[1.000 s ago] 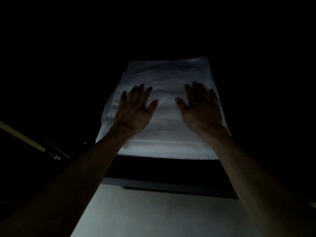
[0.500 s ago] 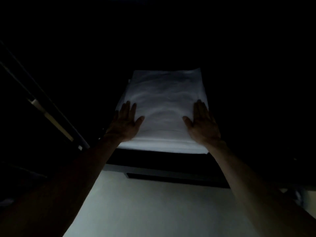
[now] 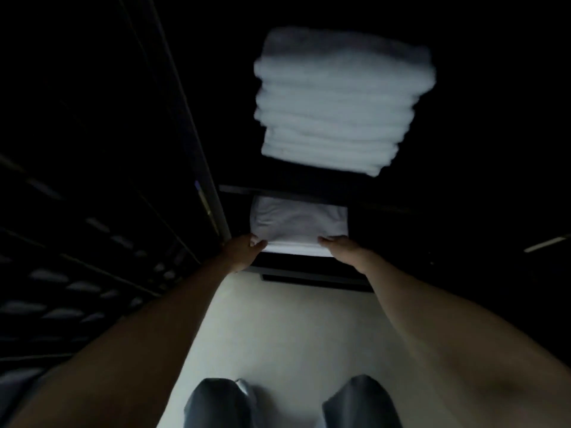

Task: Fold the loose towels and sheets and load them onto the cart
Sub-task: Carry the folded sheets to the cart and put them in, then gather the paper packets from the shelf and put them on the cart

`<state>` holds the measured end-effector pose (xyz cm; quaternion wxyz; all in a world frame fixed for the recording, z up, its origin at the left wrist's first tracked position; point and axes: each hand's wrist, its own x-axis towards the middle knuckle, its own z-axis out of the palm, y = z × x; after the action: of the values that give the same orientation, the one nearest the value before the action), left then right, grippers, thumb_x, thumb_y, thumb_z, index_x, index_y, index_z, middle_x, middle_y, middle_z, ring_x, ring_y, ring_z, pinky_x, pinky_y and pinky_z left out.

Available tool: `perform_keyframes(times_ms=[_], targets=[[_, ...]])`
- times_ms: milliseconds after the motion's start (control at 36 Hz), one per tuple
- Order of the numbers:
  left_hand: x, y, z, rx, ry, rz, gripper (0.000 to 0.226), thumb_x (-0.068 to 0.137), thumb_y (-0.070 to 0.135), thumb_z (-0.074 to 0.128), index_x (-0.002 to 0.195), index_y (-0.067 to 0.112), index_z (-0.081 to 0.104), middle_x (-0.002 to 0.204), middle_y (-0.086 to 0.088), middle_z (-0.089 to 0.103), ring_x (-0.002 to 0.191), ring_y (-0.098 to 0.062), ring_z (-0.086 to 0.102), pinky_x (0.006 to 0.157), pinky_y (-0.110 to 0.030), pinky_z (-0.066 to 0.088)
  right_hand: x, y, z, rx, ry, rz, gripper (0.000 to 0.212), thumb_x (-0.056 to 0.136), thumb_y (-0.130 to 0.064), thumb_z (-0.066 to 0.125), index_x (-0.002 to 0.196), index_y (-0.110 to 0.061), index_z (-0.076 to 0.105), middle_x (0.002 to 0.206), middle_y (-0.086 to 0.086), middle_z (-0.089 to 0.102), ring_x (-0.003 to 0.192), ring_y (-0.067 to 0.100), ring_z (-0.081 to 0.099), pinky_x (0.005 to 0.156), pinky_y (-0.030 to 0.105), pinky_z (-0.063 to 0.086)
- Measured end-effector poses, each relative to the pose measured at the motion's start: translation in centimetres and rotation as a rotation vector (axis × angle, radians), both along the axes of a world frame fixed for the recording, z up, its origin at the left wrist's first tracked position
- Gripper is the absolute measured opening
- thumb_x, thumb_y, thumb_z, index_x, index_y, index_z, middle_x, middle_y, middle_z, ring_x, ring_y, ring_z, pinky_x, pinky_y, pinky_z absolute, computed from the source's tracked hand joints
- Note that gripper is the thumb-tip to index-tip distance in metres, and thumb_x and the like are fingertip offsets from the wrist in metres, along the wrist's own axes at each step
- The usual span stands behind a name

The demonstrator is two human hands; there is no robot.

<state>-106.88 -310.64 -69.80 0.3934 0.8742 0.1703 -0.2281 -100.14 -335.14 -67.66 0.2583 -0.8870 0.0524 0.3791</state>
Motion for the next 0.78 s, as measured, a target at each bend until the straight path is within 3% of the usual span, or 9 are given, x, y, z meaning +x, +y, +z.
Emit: perform_keyframes(times_ms=[167, 222, 278, 333, 417, 500, 583, 694, 778], targets=[[-8.3, -1.6, 13.1, 0.034, 0.075, -0.050, 0.029, 0.100, 0.028, 0.057, 0.106, 0.002, 0.067, 0.114, -0.020, 0.069, 0.112, -0.031, 0.062, 0.093, -0.032, 0.046, -6.7, 0.0, 13.5, -0.053, 0.075, 0.053, 0.060, 0.097, -0.052, 0.052, 0.140, -0.010, 0.053, 0.145, 0.009, 0.051, 0.132, 0.028, 0.049, 0.108, 0.032, 0.040], [-10.6, -2.2, 17.3, 0.011, 0.118, -0.072, 0.022, 0.101, 0.029, 0.056, 0.098, 0.009, 0.065, 0.112, -0.021, 0.069, 0.109, -0.029, 0.063, 0.088, -0.029, 0.043, -8.6, 0.2, 17.2, -0.038, 0.106, 0.004, 0.040, 0.095, -0.050, 0.057, 0.107, -0.012, 0.065, 0.108, 0.008, 0.063, 0.100, 0.024, 0.062, 0.090, 0.031, 0.048], [-12.2, -2.3, 20.9, -0.013, 0.132, -0.070, 0.023, 0.101, 0.031, 0.055, 0.100, 0.010, 0.064, 0.113, -0.020, 0.068, 0.110, -0.028, 0.062, 0.087, -0.028, 0.043, -9.9, 0.5, 20.8, 0.009, 0.111, -0.049, 0.030, 0.095, -0.046, 0.060, 0.084, -0.019, 0.055, 0.082, 0.003, 0.056, 0.077, 0.018, 0.057, 0.088, 0.033, 0.053], [-13.0, -2.0, 24.2, -0.034, 0.127, -0.023, 0.028, 0.100, 0.032, 0.056, 0.106, 0.007, 0.065, 0.115, -0.016, 0.068, 0.113, -0.028, 0.061, 0.090, -0.028, 0.044, -10.9, 0.7, 23.8, 0.049, 0.129, -0.083, 0.035, 0.095, -0.042, 0.061, 0.111, -0.010, 0.061, 0.104, 0.010, 0.065, 0.100, 0.024, 0.063, 0.101, 0.039, 0.051], [-13.4, -1.2, 29.0, -0.031, 0.082, 0.059, 0.025, 0.099, 0.032, 0.057, 0.101, 0.010, 0.067, 0.109, -0.014, 0.070, 0.107, -0.028, 0.065, 0.089, -0.031, 0.048, -11.7, 1.4, 27.9, 0.074, 0.126, -0.093, 0.057, 0.096, -0.039, 0.060, 0.141, -0.006, 0.046, 0.136, 0.012, 0.056, 0.121, 0.025, 0.056, 0.099, 0.035, 0.051], [-13.1, -0.5, 33.0, -0.042, 0.018, 0.114, 0.019, 0.100, 0.027, 0.054, 0.089, 0.013, 0.061, 0.091, -0.012, 0.065, 0.085, -0.030, 0.066, 0.075, -0.033, 0.052, -12.1, 2.3, 31.1, 0.146, 0.069, -0.093, 0.052, 0.096, -0.034, 0.061, 0.139, -0.007, 0.048, 0.136, 0.012, 0.055, 0.121, 0.027, 0.056, 0.093, 0.035, 0.053], [-14.0, 0.0, 36.0, -0.110, -0.019, 0.221, 0.022, 0.100, 0.022, 0.054, 0.080, 0.014, 0.058, 0.079, -0.010, 0.059, 0.057, -0.021, 0.057, 0.053, -0.028, 0.043, -13.1, 3.1, 33.3, 0.243, 0.025, -0.079, 0.036, 0.096, -0.026, 0.063, 0.124, -0.004, 0.060, 0.125, 0.015, 0.064, 0.115, 0.029, 0.062, 0.092, 0.038, 0.053], [-16.9, 0.1, 38.5, -0.176, 0.024, 0.286, 0.022, 0.103, 0.021, 0.048, 0.087, 0.014, 0.060, 0.081, -0.006, 0.064, 0.074, -0.024, 0.063, 0.069, -0.035, 0.056, -15.6, 4.8, 35.5, 0.412, 0.170, -0.045, 0.033, 0.097, -0.025, 0.062, 0.117, 0.001, 0.063, 0.117, 0.016, 0.068, 0.105, 0.026, 0.064, 0.094, 0.039, 0.053], [-19.5, 0.1, 39.5, -0.312, -0.005, 0.422, 0.026, 0.102, 0.026, 0.052, 0.099, 0.004, 0.064, 0.086, -0.011, 0.066, 0.078, -0.027, 0.066, 0.064, -0.037, 0.058, -17.5, 6.7, 37.5, 0.653, 0.290, -0.081, 0.035, 0.098, -0.025, 0.059, 0.122, 0.000, 0.062, 0.112, 0.018, 0.071, 0.098, 0.028, 0.068, 0.095, 0.041, 0.053]])
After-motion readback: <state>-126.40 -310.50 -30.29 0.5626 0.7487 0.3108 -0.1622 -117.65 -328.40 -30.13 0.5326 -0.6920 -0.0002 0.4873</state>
